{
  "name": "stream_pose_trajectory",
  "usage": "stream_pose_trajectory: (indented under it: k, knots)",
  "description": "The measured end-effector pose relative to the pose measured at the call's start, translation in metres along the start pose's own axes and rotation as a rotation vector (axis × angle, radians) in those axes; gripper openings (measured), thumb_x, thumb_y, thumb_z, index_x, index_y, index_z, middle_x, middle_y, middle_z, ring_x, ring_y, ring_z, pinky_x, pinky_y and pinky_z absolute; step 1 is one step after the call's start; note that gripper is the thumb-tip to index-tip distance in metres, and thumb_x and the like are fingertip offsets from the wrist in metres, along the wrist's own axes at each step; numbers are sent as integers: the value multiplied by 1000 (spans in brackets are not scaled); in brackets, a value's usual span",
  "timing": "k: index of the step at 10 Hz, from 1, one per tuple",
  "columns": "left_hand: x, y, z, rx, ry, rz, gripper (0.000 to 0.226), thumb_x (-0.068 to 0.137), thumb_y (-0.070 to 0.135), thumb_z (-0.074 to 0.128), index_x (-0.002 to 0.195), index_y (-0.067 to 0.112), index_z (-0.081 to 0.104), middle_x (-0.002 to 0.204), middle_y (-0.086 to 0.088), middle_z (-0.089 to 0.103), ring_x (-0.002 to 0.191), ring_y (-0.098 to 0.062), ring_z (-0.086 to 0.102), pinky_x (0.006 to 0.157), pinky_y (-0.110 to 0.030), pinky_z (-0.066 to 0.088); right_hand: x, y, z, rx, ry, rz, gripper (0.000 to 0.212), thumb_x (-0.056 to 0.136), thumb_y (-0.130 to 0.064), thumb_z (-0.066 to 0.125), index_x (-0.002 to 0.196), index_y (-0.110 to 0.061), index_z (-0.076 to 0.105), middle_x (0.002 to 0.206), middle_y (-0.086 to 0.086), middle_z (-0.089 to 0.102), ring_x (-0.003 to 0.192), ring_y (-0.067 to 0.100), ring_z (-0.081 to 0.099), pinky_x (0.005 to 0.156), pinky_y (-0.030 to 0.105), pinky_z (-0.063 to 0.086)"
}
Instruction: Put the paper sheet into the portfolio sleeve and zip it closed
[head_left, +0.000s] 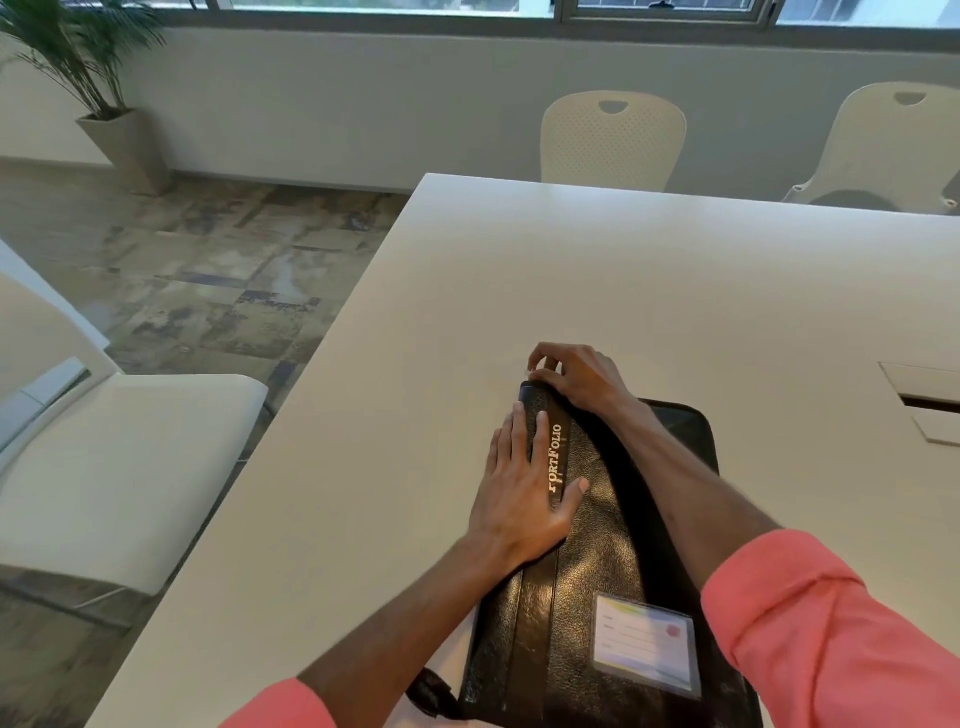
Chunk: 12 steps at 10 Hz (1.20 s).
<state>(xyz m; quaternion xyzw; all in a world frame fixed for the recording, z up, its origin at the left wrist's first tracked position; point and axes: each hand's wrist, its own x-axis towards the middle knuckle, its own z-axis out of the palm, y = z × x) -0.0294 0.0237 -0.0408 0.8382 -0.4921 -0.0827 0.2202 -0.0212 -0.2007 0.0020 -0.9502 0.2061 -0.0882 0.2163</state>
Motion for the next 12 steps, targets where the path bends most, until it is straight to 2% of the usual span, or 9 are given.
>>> stream_pose_trajectory:
  k: [1,2,3,4,5,6,7,11,12]
  knots:
    - [0,1,0,-6,8,-7,100,102,76,35,174,19,-6,181,-11,-17,168,-24,-17,138,-46,1,-5,-8,0,-20,33,37,17,105,-42,63,119,-39,71,105,-16,77,100,18,72,85,42,57]
    - [0,1,-2,-28,14,-19,100,102,75,36,174,19,-4,182,-12,-11,169,-24,-12,138,-47,3,-26,-19,0,-8,163,84,43,105,-30,62,146,-43,61,116,-18,79,106,14,74,88,42,59]
    - [-1,2,-6,-36,-5,-24,98,104,74,35,174,19,-5,182,-10,-13,168,-24,-13,138,-48,0,-76,-29,-1,32,387,179,46,103,-16,66,147,-31,65,131,-8,77,113,15,75,97,46,61]
    - [-13,3,-9,-89,-31,-37,87,110,66,30,174,21,-9,181,-1,-19,167,-16,-19,137,-45,-4,-142,-40,5,8,486,348,39,103,-20,66,142,-23,68,142,0,72,125,20,70,109,49,55]
    - [-41,10,-7,-72,-40,-18,75,114,55,29,174,25,-6,181,3,-16,165,-9,-21,138,-42,-3,-212,-48,20,-90,438,470,47,109,-34,56,154,-22,58,164,3,52,151,21,50,126,52,38]
    - [-57,16,0,16,-4,-18,72,115,51,26,174,23,-4,181,2,-15,165,-11,-21,137,-39,-6,-262,-47,34,-228,250,499,62,115,-49,29,171,-25,24,181,3,15,168,20,12,134,51,8]
    - [-58,24,4,64,5,-26,72,115,51,25,174,22,-3,182,0,-13,166,-13,-19,136,-38,-7,-276,-37,34,-257,187,472,66,113,-54,10,174,-27,5,182,1,-4,168,17,-4,135,52,-2]
    - [-56,33,1,108,0,-45,72,115,52,25,174,20,2,183,-4,-7,168,-18,-13,137,-42,-6,-274,-33,23,-195,134,445,67,113,-54,12,174,-27,2,182,1,-6,168,17,-7,135,52,-7]
    - [-53,40,-7,80,46,-21,71,115,54,22,174,22,2,183,-2,-6,168,-17,-13,137,-42,-6,-269,-33,15,-172,177,430,66,114,-54,15,174,-28,7,182,2,0,168,19,-2,135,54,-3]
